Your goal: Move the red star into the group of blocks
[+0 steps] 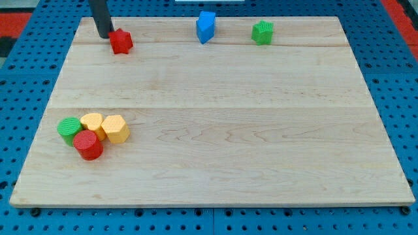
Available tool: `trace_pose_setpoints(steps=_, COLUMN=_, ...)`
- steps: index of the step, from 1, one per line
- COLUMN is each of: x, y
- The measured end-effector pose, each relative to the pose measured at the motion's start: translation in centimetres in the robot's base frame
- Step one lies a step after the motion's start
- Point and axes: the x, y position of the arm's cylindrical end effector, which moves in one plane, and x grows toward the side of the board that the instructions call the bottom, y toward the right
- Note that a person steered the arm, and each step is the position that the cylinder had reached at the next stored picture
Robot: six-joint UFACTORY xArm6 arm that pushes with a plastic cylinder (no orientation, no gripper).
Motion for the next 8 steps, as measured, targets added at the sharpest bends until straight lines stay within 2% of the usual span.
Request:
trace_pose_setpoints(steps=3, x=0.0, y=5.8)
trace_pose_setpoints(steps=5, x=9.3, y=8.6)
trace_pose_setpoints(steps=6, x=10.6, y=3.2)
trace_pose_setpoints(steps=7, x=9.5, y=2.6)
trace_pose_setpoints(steps=8, x=12.9, y=0.0)
